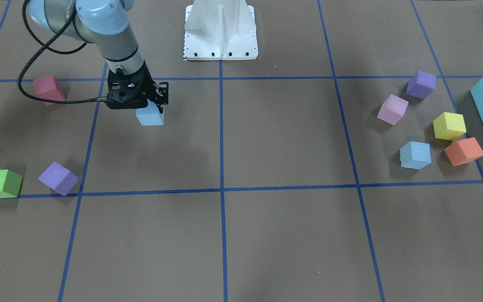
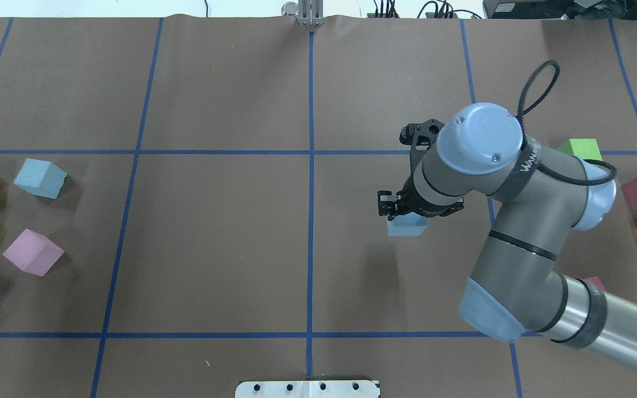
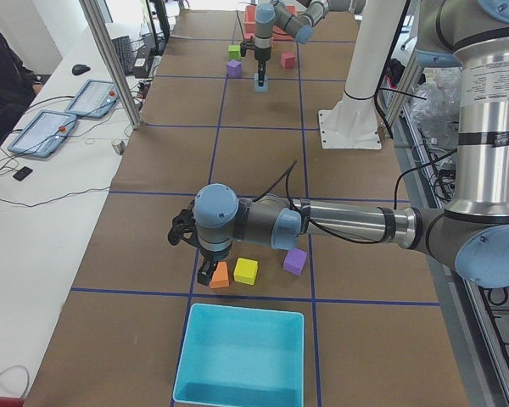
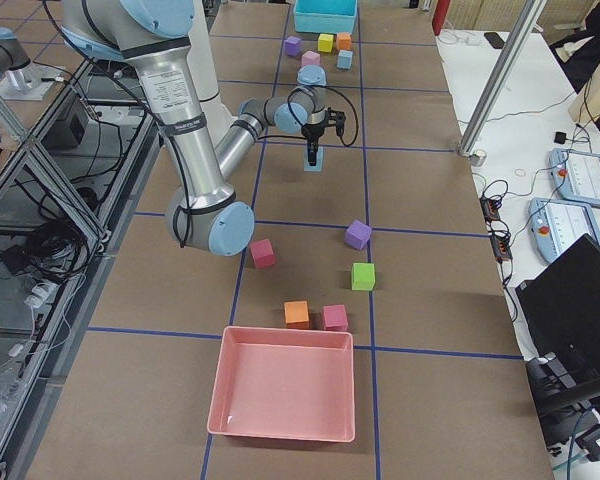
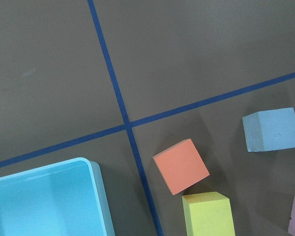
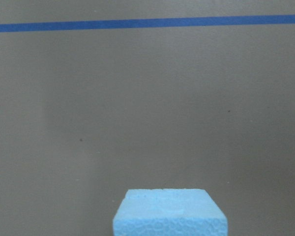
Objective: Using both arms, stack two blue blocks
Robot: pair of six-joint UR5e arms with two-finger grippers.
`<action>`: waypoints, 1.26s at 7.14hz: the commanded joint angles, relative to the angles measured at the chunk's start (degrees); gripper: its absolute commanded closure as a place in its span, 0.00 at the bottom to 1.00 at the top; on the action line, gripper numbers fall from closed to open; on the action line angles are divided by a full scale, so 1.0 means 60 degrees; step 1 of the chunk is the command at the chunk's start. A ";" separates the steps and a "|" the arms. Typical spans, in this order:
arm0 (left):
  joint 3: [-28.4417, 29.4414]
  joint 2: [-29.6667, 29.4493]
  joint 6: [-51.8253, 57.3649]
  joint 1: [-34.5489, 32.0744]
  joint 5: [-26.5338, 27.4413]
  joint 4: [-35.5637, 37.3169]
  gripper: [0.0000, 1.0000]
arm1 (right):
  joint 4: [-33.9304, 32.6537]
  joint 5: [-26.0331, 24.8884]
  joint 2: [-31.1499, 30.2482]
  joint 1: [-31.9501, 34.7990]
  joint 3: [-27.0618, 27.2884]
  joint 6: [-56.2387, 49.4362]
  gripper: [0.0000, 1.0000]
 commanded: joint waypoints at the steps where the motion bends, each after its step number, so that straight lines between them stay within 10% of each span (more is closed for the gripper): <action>1: 0.0000 0.0000 -0.0002 0.0000 0.0000 0.0002 0.02 | -0.0117 -0.0425 0.1073 -0.0398 -0.0860 0.0441 0.42; 9: 0.0131 0.0000 0.0013 0.0000 -0.0146 -0.0012 0.02 | 0.1480 -0.0867 0.3363 -0.0737 -0.4482 0.0912 0.42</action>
